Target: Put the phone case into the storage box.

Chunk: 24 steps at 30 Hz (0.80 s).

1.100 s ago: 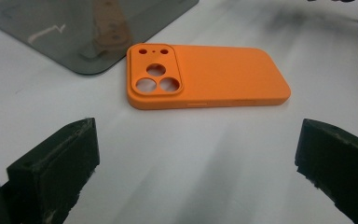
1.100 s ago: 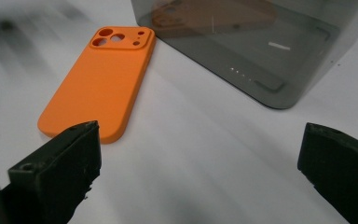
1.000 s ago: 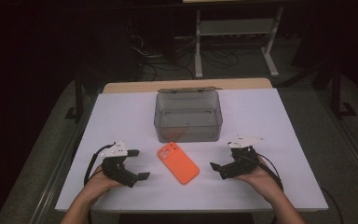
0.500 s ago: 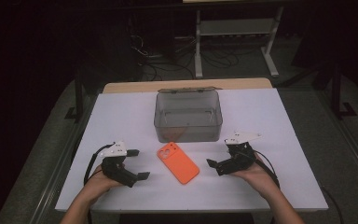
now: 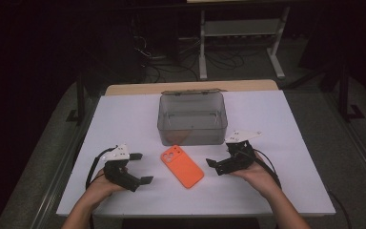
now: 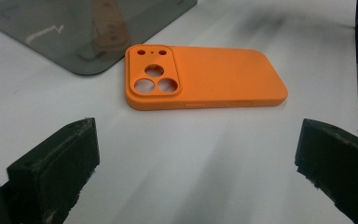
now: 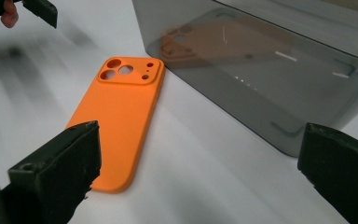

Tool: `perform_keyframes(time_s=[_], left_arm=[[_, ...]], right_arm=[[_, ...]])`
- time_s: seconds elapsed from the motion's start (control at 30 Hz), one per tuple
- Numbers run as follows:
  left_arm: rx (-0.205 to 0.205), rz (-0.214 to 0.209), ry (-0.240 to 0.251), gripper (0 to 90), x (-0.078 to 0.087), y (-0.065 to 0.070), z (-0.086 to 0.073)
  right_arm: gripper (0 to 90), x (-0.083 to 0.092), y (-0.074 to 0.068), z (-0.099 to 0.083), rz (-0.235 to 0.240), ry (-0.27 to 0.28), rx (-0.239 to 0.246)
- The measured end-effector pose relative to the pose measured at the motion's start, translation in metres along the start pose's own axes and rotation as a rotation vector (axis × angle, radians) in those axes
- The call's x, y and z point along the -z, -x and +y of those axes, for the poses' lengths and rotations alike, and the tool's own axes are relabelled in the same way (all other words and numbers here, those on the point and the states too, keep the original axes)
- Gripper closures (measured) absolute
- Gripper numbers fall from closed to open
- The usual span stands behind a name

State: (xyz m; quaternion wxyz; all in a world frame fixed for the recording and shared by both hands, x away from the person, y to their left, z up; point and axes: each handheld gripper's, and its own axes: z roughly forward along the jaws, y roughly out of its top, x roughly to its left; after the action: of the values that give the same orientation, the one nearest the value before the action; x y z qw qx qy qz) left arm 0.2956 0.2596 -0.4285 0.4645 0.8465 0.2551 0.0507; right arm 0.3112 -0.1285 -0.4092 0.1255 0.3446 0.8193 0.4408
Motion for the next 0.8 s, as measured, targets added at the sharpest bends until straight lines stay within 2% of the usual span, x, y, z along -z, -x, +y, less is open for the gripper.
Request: perform_keyframes(time_s=[0.8], left_arm=[[0.015, -0.009, -0.006, 0.0, 0.0, 0.001, 0.001]], right_arm=[[0.0, -0.014, -0.007, 0.016, 0.016, -0.001, 0.013]])
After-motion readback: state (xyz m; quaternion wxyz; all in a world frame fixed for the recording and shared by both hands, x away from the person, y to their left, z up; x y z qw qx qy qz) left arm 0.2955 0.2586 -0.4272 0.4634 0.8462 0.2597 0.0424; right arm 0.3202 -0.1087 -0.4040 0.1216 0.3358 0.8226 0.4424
